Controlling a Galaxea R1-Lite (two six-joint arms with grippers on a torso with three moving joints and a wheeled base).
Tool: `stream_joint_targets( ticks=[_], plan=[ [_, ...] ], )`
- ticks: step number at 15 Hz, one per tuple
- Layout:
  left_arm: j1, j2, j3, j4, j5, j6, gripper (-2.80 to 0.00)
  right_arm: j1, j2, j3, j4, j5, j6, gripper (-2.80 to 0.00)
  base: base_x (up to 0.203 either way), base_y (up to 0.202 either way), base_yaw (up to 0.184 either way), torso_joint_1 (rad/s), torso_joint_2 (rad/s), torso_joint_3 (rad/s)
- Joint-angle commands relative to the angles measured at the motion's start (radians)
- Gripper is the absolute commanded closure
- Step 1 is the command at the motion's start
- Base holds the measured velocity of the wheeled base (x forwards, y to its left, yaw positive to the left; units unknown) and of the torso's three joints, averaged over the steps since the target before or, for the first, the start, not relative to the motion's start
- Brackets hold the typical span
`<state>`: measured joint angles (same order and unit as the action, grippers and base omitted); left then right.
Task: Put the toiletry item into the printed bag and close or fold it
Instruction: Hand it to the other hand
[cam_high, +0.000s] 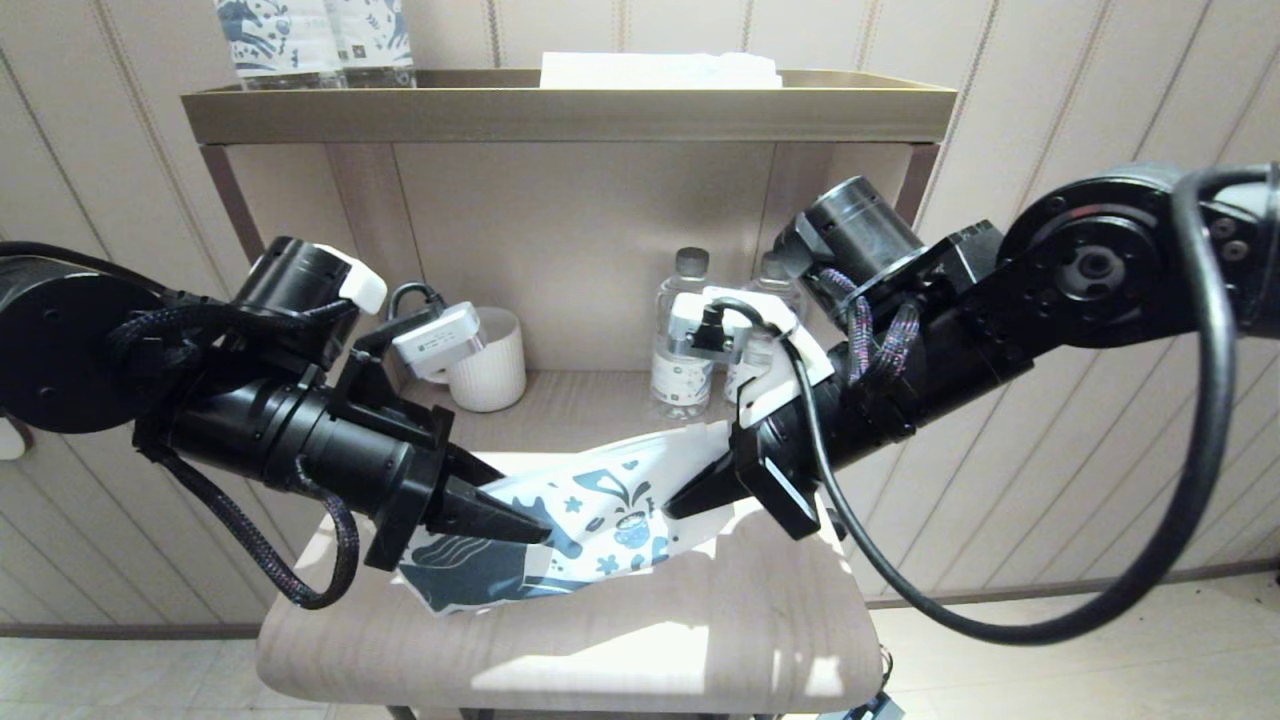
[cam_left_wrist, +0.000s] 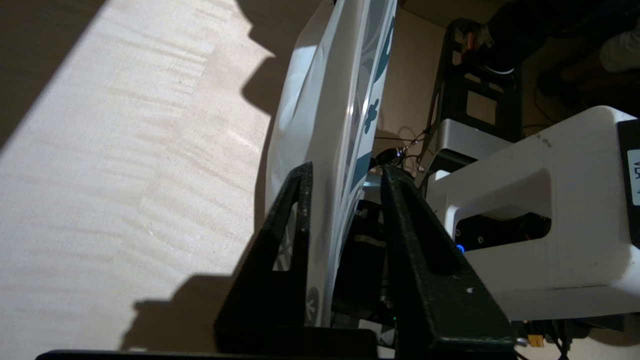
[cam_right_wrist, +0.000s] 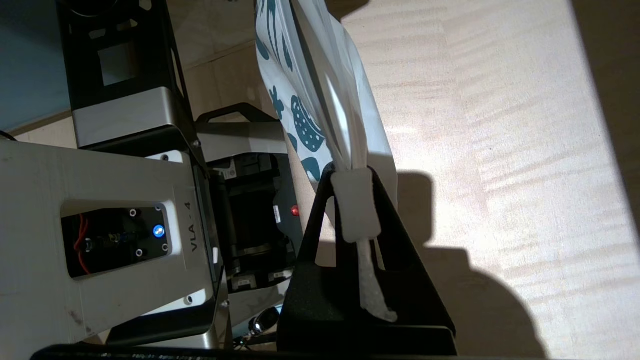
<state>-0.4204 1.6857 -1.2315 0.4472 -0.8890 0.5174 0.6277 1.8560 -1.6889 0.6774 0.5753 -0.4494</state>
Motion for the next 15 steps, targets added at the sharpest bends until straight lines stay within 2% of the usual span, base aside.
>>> stream_joint_targets(
  ticks=[1,4,7,13,15],
  plan=[
    [0.000,0.003,-0.010,0.001,-0.007,0.003,-2.80,0.000,0.002,0.003,0.004,0.001,-0.005,0.00,0.000,0.000,0.000,0.000,0.00,0.000],
    [0.002,0.015,-0.019,0.001,-0.047,0.004,-2.80,0.002,0.003,0.002,0.002,0.001,-0.005,0.00,0.000,0.000,0.000,0.000,0.00,0.000],
    [0.007,-0.022,-0.023,0.001,-0.057,-0.008,-2.80,0.019,0.008,0.005,0.002,0.001,-0.004,0.00,0.000,0.000,0.000,0.000,0.00,0.000],
    [0.008,-0.056,-0.028,0.003,-0.079,-0.016,-2.80,0.092,0.026,-0.016,0.004,-0.009,0.000,0.00,0.000,0.000,0.000,0.000,0.00,0.000],
    [0.006,-0.080,-0.029,0.003,-0.083,-0.038,-2.80,0.117,0.041,-0.021,0.004,-0.012,0.002,0.00,0.000,0.000,0.000,0.000,0.00,0.000]
  ],
)
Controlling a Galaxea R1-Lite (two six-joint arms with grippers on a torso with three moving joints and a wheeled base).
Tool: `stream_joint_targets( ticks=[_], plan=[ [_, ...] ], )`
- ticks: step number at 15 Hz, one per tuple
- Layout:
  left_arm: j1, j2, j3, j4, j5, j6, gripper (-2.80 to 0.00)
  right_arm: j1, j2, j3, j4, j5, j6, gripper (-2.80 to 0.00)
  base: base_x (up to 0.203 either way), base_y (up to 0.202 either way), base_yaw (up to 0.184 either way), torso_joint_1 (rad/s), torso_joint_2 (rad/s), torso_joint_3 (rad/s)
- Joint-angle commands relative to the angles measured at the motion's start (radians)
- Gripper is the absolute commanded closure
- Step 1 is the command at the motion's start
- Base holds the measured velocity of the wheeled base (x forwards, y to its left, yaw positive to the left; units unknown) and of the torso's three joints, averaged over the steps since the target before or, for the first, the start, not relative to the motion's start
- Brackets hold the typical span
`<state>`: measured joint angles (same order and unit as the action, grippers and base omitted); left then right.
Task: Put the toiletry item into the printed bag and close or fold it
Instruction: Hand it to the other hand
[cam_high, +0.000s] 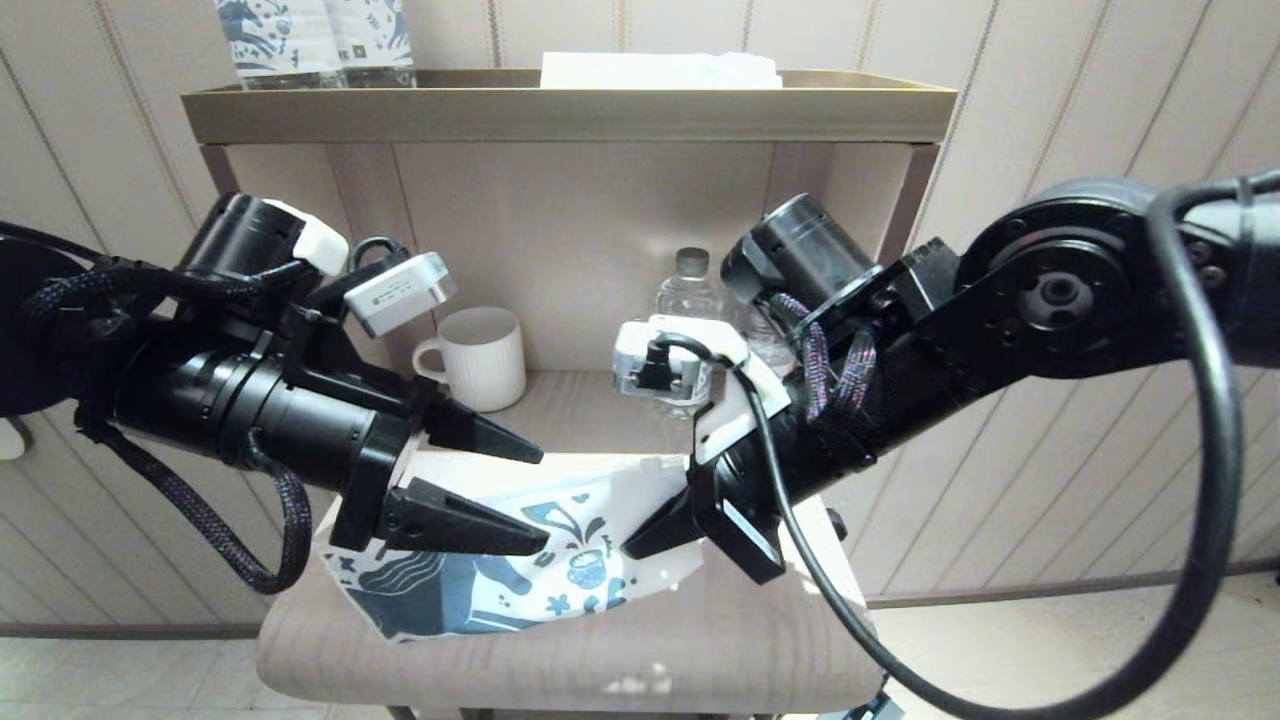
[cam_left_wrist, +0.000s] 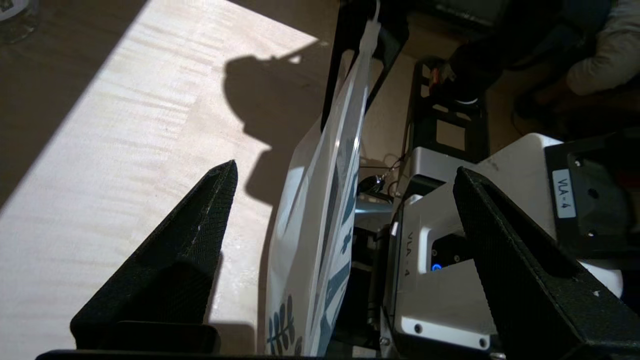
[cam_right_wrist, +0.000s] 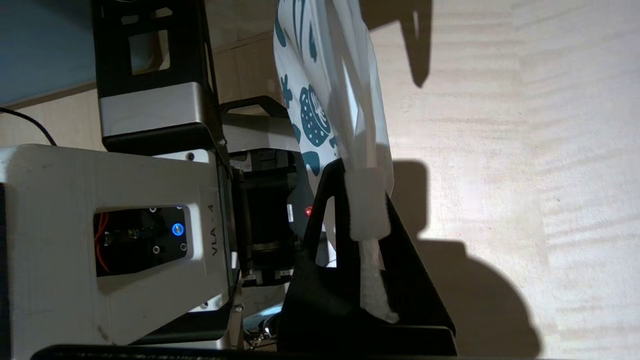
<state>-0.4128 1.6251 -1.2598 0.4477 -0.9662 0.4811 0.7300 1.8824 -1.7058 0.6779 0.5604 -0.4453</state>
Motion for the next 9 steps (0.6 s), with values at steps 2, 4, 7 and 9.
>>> stream_joint_targets(
  ticks=[2,4,7,9],
  plan=[
    [-0.001,-0.047,0.000,0.003,-0.039,-0.031,-2.80,0.032,0.037,-0.032,0.006,-0.001,0.000,0.00,0.000,0.000,0.000,0.000,0.00,0.000],
    [-0.001,-0.063,0.002,0.006,-0.045,-0.045,-2.80,0.051,0.058,-0.071,0.010,-0.011,0.014,0.00,0.000,0.000,0.000,0.000,0.00,0.000],
    [-0.001,-0.078,0.002,0.005,-0.058,-0.056,-2.80,0.063,0.087,-0.123,0.013,-0.009,0.042,0.00,0.000,0.000,0.000,0.000,0.00,0.000],
    [-0.001,-0.086,0.002,0.003,-0.059,-0.056,-2.80,0.082,0.105,-0.161,0.015,-0.008,0.064,0.00,0.000,0.000,0.000,0.000,0.00,0.000]
  ],
)
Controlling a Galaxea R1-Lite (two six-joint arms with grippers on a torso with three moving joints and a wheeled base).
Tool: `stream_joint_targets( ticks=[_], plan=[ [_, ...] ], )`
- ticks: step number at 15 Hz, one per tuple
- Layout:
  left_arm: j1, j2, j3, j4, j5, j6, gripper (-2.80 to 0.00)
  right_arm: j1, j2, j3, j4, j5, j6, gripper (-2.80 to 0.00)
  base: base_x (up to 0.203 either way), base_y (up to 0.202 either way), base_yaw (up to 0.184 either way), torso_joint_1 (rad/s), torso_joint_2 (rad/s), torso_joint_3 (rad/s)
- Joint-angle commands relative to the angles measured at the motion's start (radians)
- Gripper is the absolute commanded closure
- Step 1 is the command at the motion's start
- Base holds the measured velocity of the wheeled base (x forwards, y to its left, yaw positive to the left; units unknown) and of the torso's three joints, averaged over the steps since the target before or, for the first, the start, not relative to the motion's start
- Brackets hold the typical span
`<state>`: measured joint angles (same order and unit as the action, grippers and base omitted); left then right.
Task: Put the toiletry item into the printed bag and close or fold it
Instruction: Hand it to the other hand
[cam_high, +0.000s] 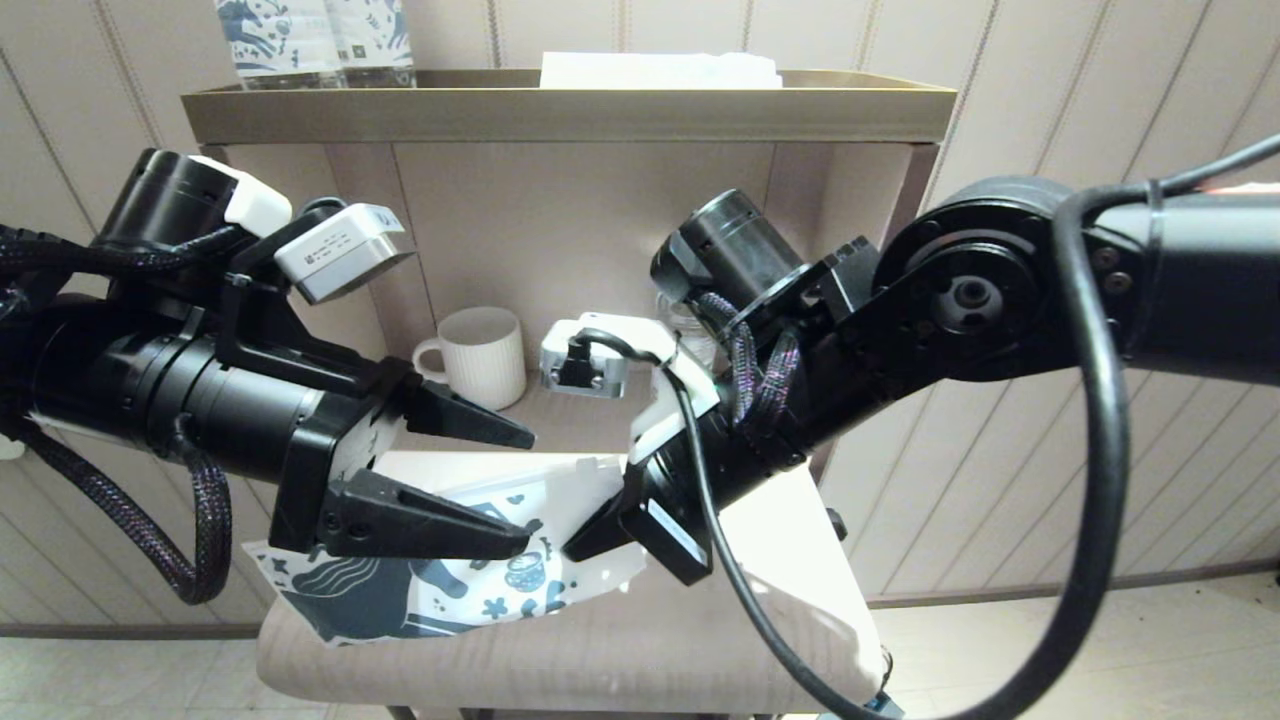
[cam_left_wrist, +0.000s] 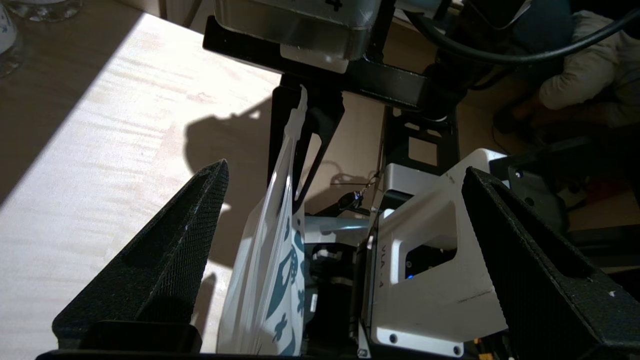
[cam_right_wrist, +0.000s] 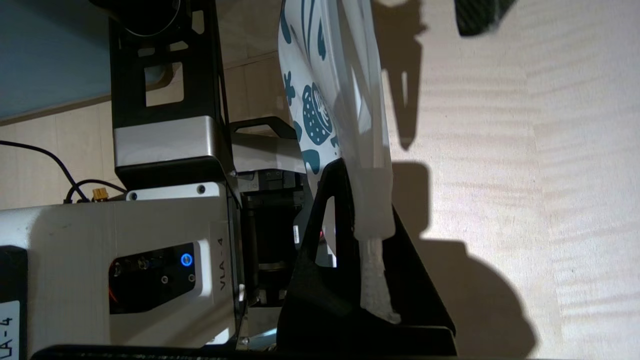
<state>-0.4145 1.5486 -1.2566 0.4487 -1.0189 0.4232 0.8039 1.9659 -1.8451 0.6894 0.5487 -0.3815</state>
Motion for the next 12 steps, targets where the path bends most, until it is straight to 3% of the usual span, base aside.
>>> stream_joint_targets(
  ticks=[1,12],
  plan=[
    [0.000,-0.011,0.000,0.001,-0.007,0.002,-2.80,0.012,0.022,-0.038,0.005,0.004,0.002,0.00,0.000,0.000,0.000,0.000,0.00,0.000],
    [0.020,0.016,-0.017,-0.001,-0.023,0.002,-2.80,0.063,0.013,-0.080,0.007,0.008,0.026,0.00,0.000,0.000,0.000,0.000,0.00,0.000]
  ],
)
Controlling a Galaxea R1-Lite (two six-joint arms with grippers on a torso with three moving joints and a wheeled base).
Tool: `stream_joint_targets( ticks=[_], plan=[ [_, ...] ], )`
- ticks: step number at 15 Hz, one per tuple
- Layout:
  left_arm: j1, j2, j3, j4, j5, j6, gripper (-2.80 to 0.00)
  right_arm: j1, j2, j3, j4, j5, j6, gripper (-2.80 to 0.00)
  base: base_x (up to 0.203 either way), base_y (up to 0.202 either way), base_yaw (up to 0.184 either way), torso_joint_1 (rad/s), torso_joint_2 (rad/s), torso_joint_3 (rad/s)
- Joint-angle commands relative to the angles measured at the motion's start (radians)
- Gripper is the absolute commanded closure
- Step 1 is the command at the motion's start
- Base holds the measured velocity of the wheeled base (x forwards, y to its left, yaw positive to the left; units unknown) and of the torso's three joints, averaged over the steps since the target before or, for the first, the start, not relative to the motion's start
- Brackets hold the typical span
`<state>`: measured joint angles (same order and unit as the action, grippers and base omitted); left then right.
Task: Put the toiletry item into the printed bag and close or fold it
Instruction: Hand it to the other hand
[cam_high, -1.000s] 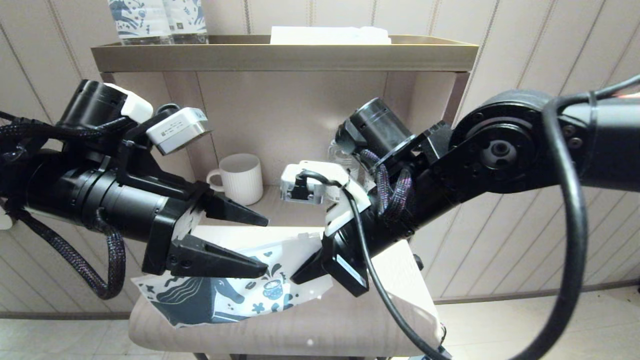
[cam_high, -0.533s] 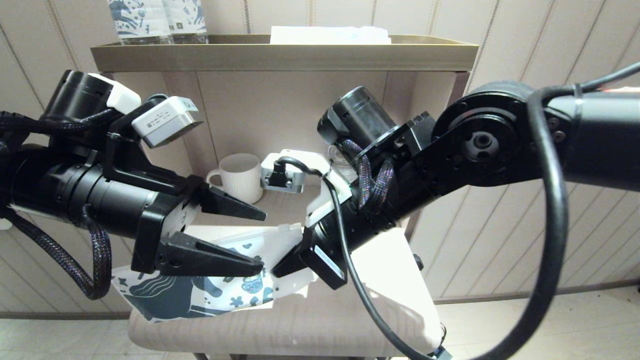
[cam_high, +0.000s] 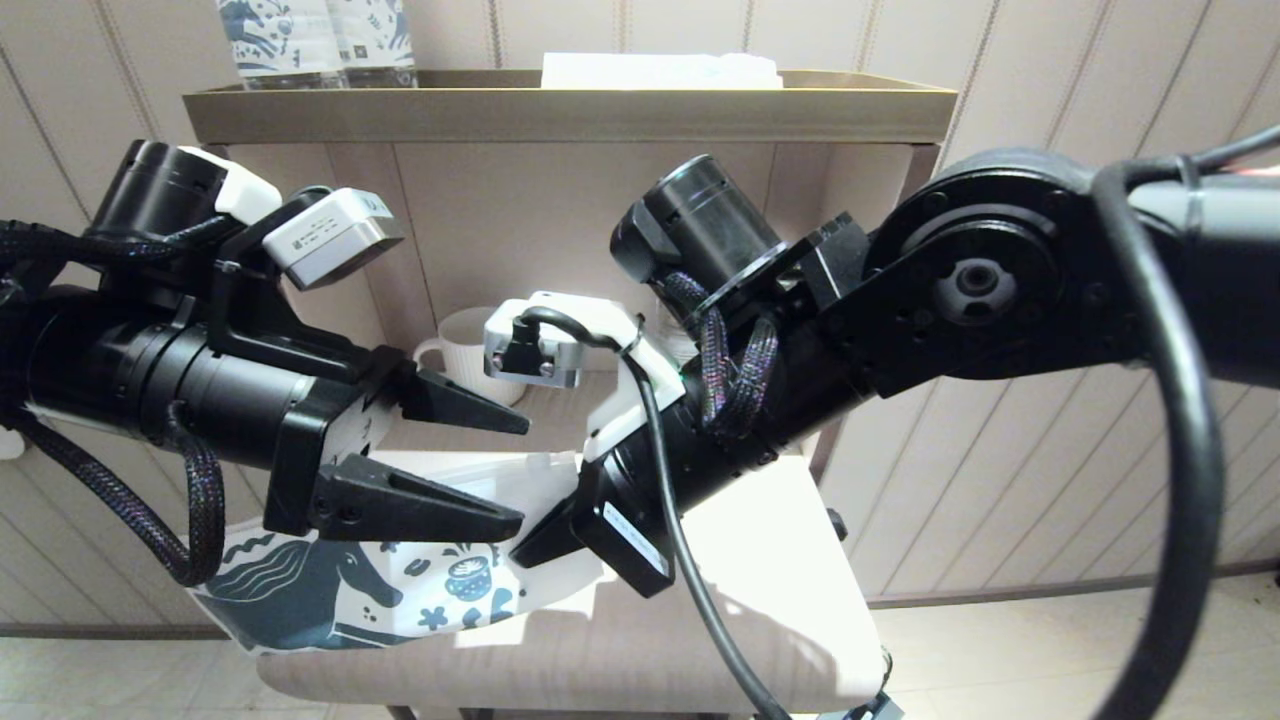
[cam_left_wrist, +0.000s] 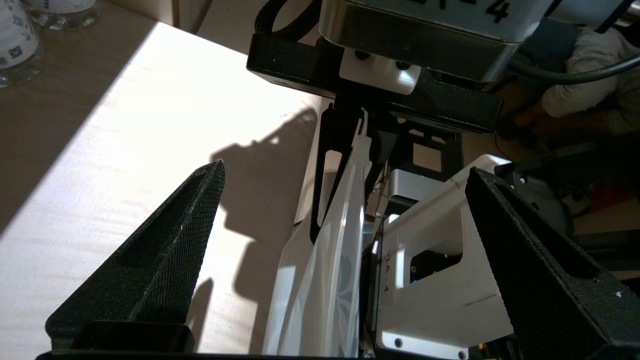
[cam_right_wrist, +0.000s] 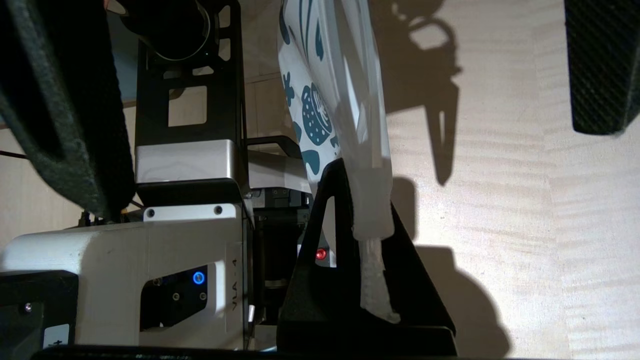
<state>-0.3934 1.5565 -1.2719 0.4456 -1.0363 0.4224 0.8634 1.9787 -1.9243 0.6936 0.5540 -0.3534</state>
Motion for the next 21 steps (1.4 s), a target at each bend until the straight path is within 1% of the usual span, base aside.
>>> stream_joint_targets(
  ticks=[1,6,10,20,21],
  plan=[
    [-0.001,0.013,-0.001,0.002,-0.005,0.004,-2.80,0.003,0.002,-0.005,0.001,0.003,-0.002,0.00,0.000,0.000,0.000,0.000,0.00,0.000],
    [0.000,0.013,-0.010,0.000,-0.004,0.002,-2.80,0.003,0.011,-0.007,-0.003,0.001,-0.004,0.00,0.000,0.000,0.000,0.000,0.00,0.000],
    [-0.001,0.013,0.011,-0.050,-0.004,0.002,-2.80,0.003,0.009,-0.007,-0.002,0.001,-0.004,0.00,0.000,0.000,0.000,0.000,0.00,0.000],
    [-0.001,0.013,0.011,-0.050,-0.004,0.000,-2.80,0.002,0.011,-0.007,-0.009,0.001,-0.004,0.00,0.000,0.000,0.000,0.000,0.00,0.000],
    [-0.001,0.013,0.014,-0.050,-0.003,-0.008,0.00,0.003,0.012,-0.009,-0.011,0.001,-0.003,0.00,0.000,0.000,0.000,0.000,0.00,0.000]
  ],
)
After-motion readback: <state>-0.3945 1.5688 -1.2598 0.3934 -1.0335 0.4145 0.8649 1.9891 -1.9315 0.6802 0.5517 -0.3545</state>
